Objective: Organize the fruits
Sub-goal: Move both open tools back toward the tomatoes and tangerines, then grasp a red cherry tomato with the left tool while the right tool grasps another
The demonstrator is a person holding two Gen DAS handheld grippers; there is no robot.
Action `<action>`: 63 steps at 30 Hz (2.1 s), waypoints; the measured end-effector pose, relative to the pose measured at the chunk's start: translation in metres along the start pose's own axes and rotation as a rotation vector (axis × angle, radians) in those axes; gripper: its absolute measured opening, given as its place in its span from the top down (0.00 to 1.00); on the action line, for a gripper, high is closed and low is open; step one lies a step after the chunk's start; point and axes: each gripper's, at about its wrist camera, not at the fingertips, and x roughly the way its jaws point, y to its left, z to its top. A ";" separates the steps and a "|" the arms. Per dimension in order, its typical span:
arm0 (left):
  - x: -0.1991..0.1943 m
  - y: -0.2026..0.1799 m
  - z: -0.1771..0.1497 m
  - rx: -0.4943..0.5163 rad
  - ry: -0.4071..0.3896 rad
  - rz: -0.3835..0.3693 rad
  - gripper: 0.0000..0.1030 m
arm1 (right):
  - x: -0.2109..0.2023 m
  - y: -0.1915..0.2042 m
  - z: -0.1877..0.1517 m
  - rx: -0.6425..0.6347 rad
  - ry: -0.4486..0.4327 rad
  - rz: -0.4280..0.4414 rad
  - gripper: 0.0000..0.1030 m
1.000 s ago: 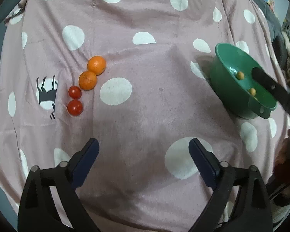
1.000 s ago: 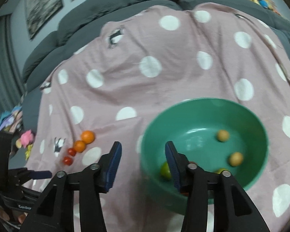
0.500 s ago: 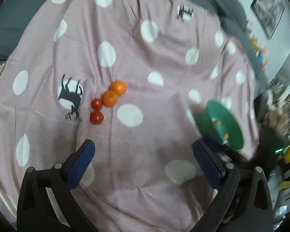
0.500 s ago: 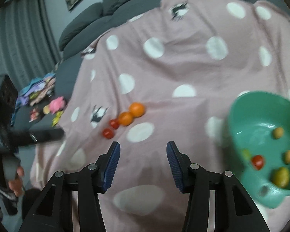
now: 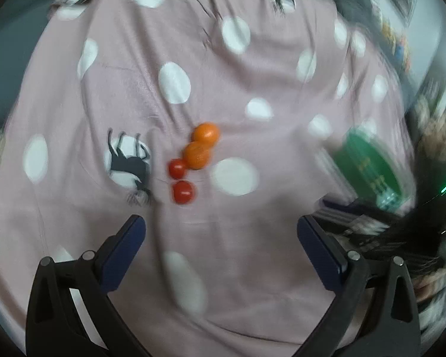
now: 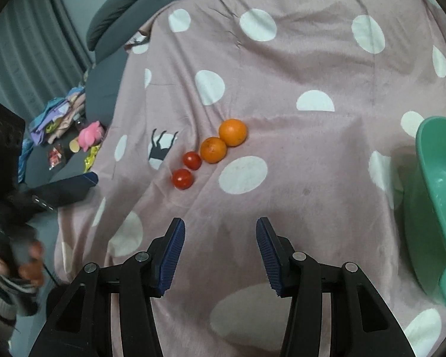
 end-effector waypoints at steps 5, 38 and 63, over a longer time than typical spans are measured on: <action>0.039 -0.002 0.014 0.053 0.033 -0.023 0.15 | 0.002 -0.007 0.011 0.029 -0.003 -0.016 0.51; 0.110 0.012 0.030 0.275 0.259 0.156 0.57 | 0.026 -0.028 0.012 0.087 0.054 0.010 0.51; 0.026 0.105 0.027 -0.138 0.009 0.033 0.73 | 0.103 0.016 0.042 0.052 0.186 0.166 0.51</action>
